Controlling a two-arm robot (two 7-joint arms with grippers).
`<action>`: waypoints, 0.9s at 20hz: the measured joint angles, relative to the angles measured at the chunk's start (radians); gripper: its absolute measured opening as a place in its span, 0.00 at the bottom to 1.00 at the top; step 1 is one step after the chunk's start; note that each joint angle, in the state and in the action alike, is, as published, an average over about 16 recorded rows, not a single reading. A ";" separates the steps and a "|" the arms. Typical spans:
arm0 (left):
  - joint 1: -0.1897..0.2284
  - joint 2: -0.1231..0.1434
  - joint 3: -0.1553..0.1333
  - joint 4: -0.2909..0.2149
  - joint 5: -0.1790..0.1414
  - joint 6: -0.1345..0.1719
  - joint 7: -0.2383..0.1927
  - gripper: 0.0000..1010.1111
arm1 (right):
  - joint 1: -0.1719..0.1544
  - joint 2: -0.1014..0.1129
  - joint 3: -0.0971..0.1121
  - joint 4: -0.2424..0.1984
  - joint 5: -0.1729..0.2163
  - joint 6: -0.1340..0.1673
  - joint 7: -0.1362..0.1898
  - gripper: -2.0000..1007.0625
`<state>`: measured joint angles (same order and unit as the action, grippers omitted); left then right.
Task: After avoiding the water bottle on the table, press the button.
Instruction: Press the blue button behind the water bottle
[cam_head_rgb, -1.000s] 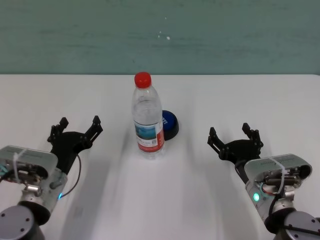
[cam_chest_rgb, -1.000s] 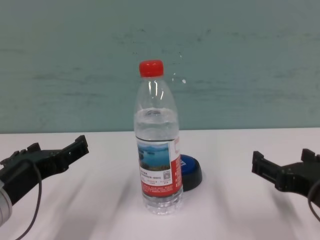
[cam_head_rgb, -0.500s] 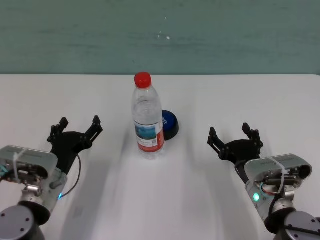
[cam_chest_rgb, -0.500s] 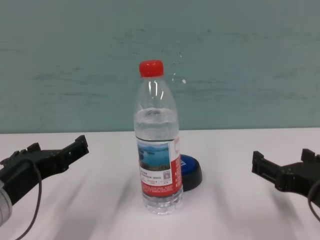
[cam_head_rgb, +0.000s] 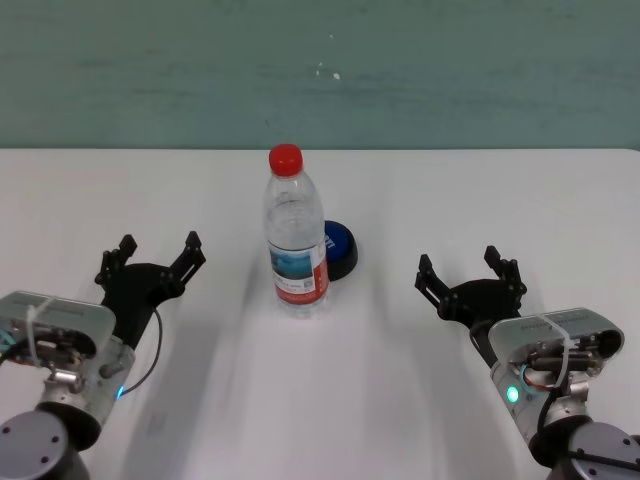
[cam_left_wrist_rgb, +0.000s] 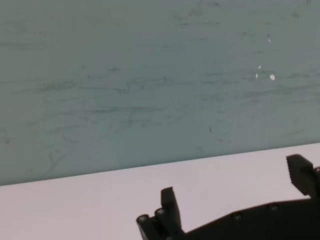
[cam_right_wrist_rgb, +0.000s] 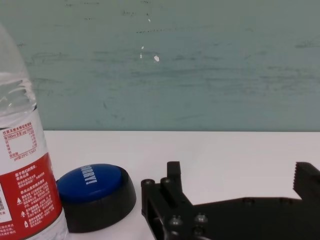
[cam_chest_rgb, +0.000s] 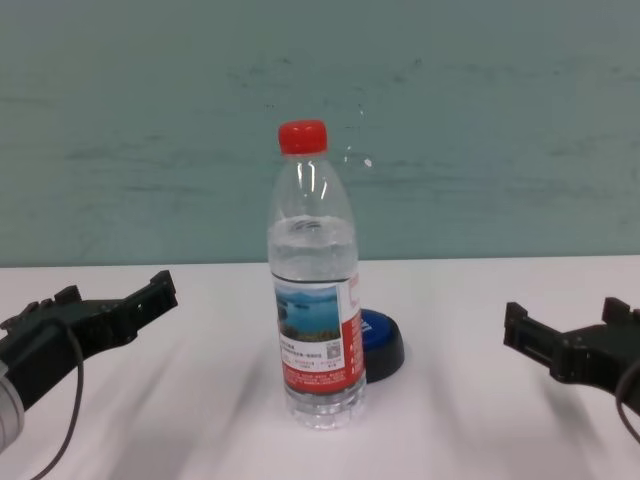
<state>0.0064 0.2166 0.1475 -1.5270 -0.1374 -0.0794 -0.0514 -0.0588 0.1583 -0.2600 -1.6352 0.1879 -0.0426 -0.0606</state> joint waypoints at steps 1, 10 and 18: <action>0.001 0.000 0.000 0.000 0.000 0.000 -0.001 1.00 | 0.000 0.000 0.000 0.000 0.000 0.000 0.000 1.00; 0.020 0.000 -0.005 -0.011 0.005 -0.008 -0.030 1.00 | 0.000 0.000 0.000 0.000 0.000 0.000 0.000 1.00; 0.052 -0.004 -0.017 -0.035 0.018 -0.016 -0.071 1.00 | 0.000 0.000 0.000 0.000 0.000 0.000 0.000 1.00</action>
<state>0.0584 0.2127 0.1301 -1.5621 -0.1194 -0.0951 -0.1220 -0.0588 0.1583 -0.2600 -1.6352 0.1879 -0.0426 -0.0606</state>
